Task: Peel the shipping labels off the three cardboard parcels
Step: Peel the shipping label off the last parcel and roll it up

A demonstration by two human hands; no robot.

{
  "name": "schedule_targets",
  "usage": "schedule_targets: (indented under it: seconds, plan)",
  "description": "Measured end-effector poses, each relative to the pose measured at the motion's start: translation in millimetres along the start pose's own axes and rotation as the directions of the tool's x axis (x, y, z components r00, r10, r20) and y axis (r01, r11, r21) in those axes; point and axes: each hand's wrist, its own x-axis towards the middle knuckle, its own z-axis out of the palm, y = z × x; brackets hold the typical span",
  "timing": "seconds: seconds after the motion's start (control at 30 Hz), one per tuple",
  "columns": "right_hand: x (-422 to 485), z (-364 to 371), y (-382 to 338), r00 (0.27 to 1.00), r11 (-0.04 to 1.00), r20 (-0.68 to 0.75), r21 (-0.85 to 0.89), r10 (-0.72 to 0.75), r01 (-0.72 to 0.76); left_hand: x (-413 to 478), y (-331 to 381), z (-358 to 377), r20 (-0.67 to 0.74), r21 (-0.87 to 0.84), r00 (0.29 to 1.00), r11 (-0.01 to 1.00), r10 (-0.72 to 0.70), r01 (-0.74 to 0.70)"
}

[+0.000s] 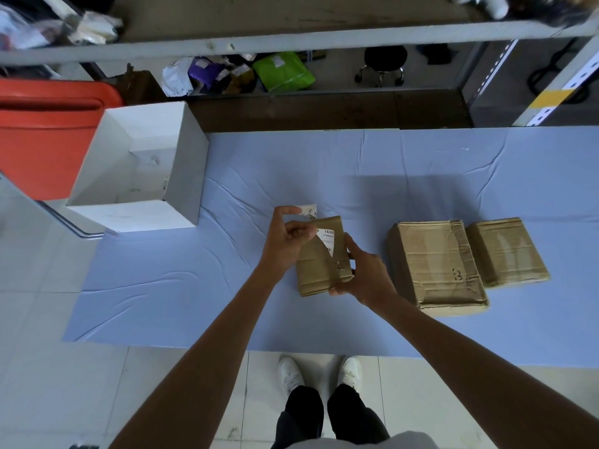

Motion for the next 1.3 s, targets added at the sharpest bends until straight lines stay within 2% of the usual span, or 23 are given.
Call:
schedule_targets:
  seconds: [0.67,1.03,1.3]
  plan:
    - [-2.1,-3.7,-4.5,1.000,1.000,0.007,-0.007,-0.011,0.011,-10.0,3.6,-9.2,-0.053,0.103,0.994,0.991,0.095,-0.089]
    - [0.6,-5.3,-6.1,0.999,0.998,-0.003,0.046,0.034,-0.034,-13.1,7.4,-7.5,-0.050,0.107,0.995,0.991,0.083,-0.077]
    - [-1.1,-3.3,-8.2,1.000,1.000,-0.015,-0.007,0.024,-0.024,-18.0,10.6,-10.8,-0.071,0.096,0.996,0.994,0.061,-0.054]
